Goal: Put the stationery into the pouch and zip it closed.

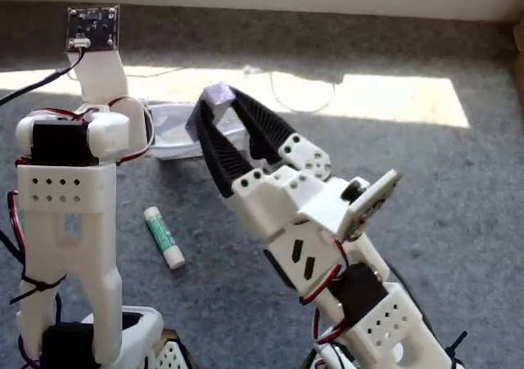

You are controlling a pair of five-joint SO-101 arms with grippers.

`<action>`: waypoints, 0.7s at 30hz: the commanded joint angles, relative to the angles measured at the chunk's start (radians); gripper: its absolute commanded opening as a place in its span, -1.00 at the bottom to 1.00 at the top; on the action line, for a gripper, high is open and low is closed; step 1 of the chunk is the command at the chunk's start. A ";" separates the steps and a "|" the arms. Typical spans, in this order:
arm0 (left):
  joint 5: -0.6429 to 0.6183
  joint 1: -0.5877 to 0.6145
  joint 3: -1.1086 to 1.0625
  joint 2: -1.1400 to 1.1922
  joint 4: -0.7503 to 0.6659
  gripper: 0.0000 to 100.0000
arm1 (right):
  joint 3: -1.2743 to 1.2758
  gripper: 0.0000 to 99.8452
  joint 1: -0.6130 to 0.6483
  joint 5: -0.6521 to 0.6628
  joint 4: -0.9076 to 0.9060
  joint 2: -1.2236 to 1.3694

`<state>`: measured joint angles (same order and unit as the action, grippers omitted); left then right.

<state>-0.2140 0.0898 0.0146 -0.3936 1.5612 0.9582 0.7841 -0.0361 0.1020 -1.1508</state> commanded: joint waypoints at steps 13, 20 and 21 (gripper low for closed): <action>-0.005 0.059 -0.005 0.004 -0.011 -0.99 | 0.005 -0.98 0.030 0.063 0.334 0.389; -0.005 0.061 -0.005 0.004 -0.009 -0.99 | 0.008 -0.97 0.030 0.058 0.358 0.469; -0.005 0.061 -0.005 0.004 -0.009 -0.99 | 0.012 -0.96 0.031 0.058 0.357 0.475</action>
<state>-0.2140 0.1266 0.0146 -0.3905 1.5612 0.9735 0.8025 0.0176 0.4335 -0.6736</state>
